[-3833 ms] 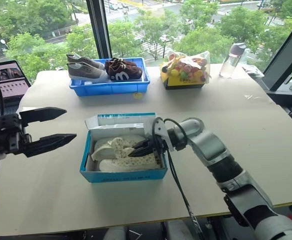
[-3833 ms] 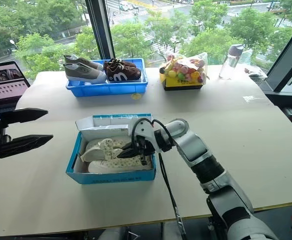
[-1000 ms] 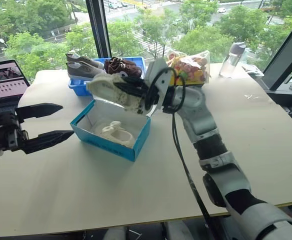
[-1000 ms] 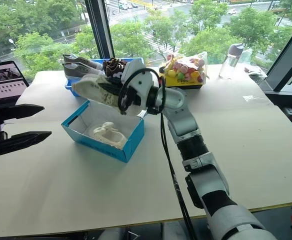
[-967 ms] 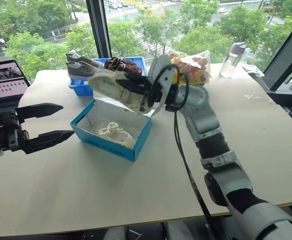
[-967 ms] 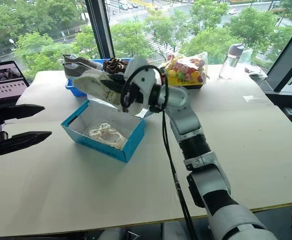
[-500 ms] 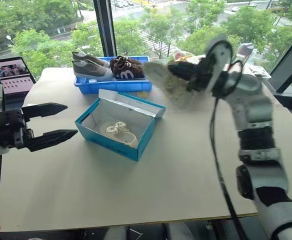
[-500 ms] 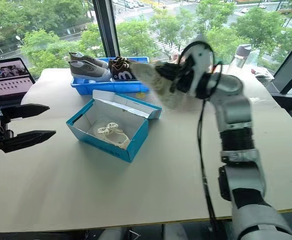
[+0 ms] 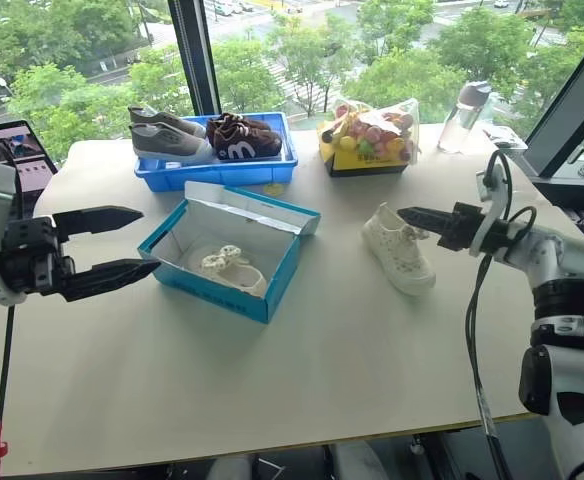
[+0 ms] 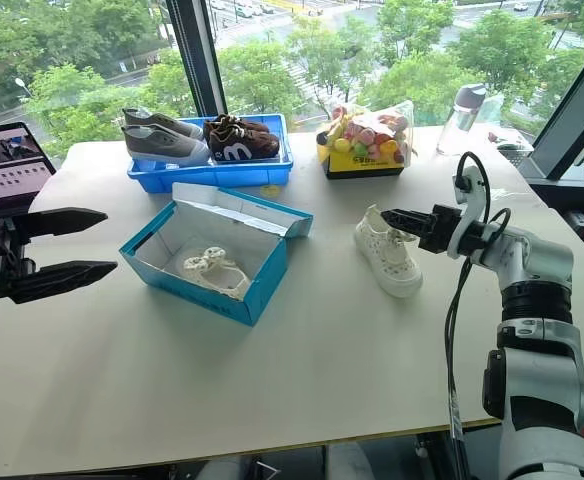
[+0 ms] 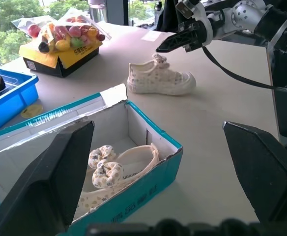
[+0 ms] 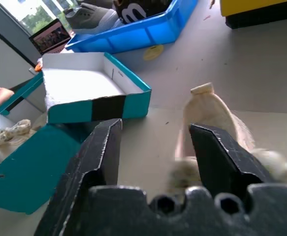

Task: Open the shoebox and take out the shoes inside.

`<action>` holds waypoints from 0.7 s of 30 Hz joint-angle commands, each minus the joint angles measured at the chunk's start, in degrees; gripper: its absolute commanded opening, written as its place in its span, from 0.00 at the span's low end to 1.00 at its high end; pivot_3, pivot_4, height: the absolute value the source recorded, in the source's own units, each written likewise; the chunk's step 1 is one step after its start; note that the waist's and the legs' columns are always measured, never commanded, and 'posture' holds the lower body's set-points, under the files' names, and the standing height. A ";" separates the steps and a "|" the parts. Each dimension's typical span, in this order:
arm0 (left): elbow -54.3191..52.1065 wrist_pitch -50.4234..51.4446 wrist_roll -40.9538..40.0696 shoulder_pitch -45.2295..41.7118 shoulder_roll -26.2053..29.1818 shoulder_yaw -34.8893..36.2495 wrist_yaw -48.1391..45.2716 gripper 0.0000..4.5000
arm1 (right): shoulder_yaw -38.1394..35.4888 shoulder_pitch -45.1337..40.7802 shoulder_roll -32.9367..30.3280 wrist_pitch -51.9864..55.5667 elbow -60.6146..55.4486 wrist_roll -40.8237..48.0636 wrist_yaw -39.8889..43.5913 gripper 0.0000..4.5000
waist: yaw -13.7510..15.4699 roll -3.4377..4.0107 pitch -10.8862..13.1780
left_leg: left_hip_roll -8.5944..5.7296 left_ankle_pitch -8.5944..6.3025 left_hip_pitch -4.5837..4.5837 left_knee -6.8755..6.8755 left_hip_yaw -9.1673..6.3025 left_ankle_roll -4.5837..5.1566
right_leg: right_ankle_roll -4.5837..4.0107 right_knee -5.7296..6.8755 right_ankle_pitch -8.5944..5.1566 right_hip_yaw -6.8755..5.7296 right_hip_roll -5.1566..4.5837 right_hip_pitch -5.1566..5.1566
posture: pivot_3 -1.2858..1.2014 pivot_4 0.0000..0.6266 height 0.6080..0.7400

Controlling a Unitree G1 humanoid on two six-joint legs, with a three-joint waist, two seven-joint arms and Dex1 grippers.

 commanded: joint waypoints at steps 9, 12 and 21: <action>2.19 -2.33 1.19 -3.12 0.52 -2.02 -1.30 1.00 | 22.27 -1.12 7.26 -8.52 -31.46 -9.66 4.82 0.99 | -1.26 0.04 0.05 | 0.46 -0.03 0.23 0.00 0.07 0.02 | -0.08 0.14 0.05 0.06 0.46 0.03 | 0.52 0.24 1.00; 2.69 -2.75 1.68 -3.78 0.49 -2.86 -1.33 1.00 | 29.82 -2.03 11.98 -21.26 -30.87 -18.14 3.29 0.99 | -1.02 0.06 0.06 | 0.50 -0.03 0.35 -0.01 0.07 0.02 | -0.09 0.39 0.04 0.10 0.57 -0.03 | 0.52 0.24 1.00; -0.58 -2.88 6.60 7.28 1.10 4.90 -2.55 1.00 | 37.20 -10.65 21.66 -48.54 -14.85 -30.35 0.95 0.99 | -0.14 0.04 0.05 | 0.38 0.02 -0.54 0.07 0.12 -0.12 | -0.19 0.59 0.12 0.06 0.25 -0.96 | 0.52 0.24 1.00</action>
